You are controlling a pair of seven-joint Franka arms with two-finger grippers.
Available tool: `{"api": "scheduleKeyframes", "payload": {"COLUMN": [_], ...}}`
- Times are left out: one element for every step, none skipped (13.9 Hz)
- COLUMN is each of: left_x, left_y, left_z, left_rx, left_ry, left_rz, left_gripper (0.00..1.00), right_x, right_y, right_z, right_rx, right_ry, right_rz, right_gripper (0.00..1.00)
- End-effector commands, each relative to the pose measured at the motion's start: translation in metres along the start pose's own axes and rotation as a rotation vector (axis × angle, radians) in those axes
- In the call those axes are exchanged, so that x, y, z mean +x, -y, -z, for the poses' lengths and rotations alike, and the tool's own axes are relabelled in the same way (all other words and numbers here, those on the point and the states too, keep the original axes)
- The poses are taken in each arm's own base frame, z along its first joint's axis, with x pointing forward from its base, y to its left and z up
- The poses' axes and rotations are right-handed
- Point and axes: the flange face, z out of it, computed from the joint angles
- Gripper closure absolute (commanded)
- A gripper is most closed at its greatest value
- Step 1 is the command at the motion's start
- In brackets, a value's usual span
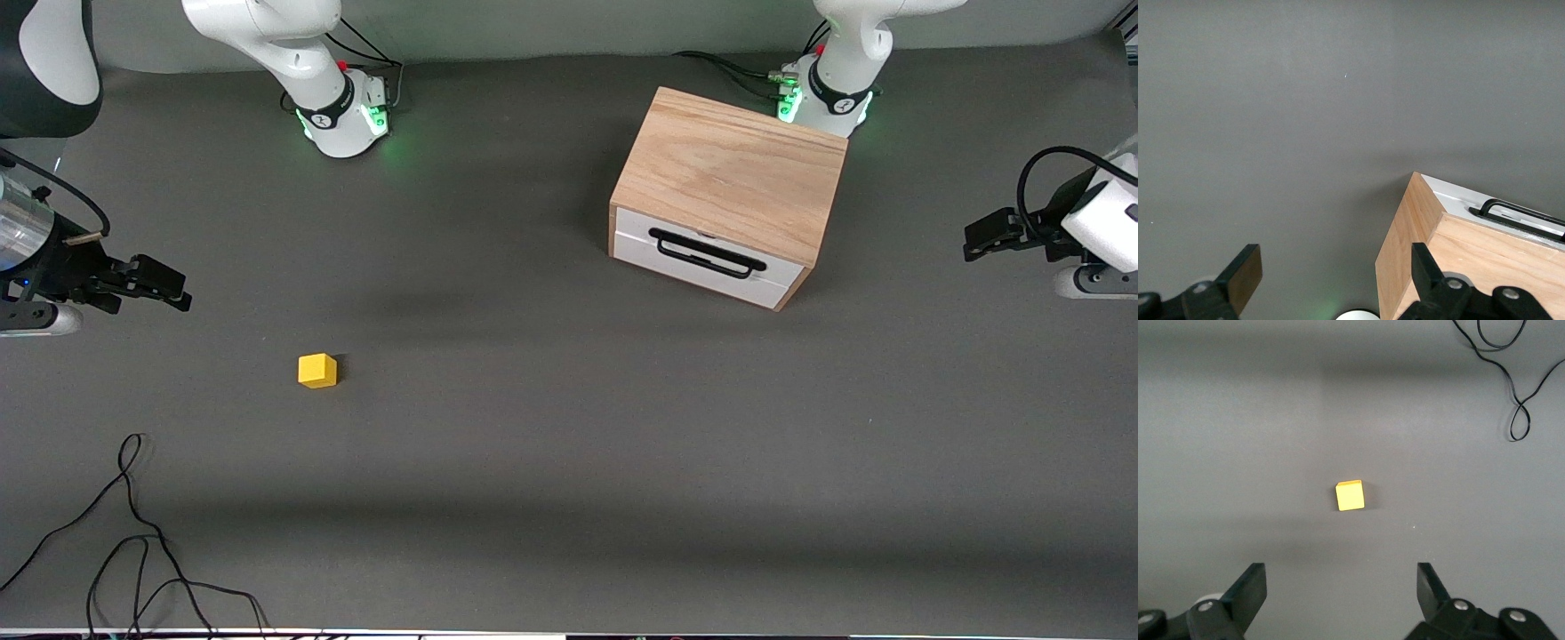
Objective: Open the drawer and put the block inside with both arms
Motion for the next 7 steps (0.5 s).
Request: {"api": "scheduleKeyframes", "payload": {"left_x": [0.01, 0.015, 0.019, 0.024, 0.028, 0.031, 0.033], "left_y": [-0.002, -0.002, -0.003, -0.003, -0.007, -0.021, -0.043], "left_z": [-0.01, -0.017, -0.016, -0.017, -0.024, -0.029, -0.034], "left_rx": [0.016, 0.017, 0.016, 0.008, -0.001, 0.002, 0.01], "left_ry": [0.019, 0.025, 0.019, 0.025, 0.042, 0.051, 0.055], "left_rz": [0.003, 0.012, 0.027, 0.066, 0.157, 0.261, 0.371], "left_gripper": [0.0, 0.0, 0.0, 0.0, 0.0, 0.0, 0.0], "right_x": [0.007, 0.007, 0.005, 0.004, 0.004, 0.005, 0.005], "right_y": [0.003, 0.002, 0.002, 0.002, 0.001, 0.001, 0.001], "right_z": [-0.004, -0.009, -0.016, -0.02, -0.026, -0.035, -0.045], "right_rx": [0.007, 0.005, 0.004, -0.002, -0.003, -0.007, -0.007], "right_ry": [-0.003, 0.004, 0.02, 0.023, 0.03, 0.039, 0.044], "right_rz": [-0.012, -0.011, -0.011, -0.01, -0.008, -0.01, -0.008], "right_gripper": [0.0, 0.0, 0.0, 0.0, 0.0, 0.0, 0.0]}}
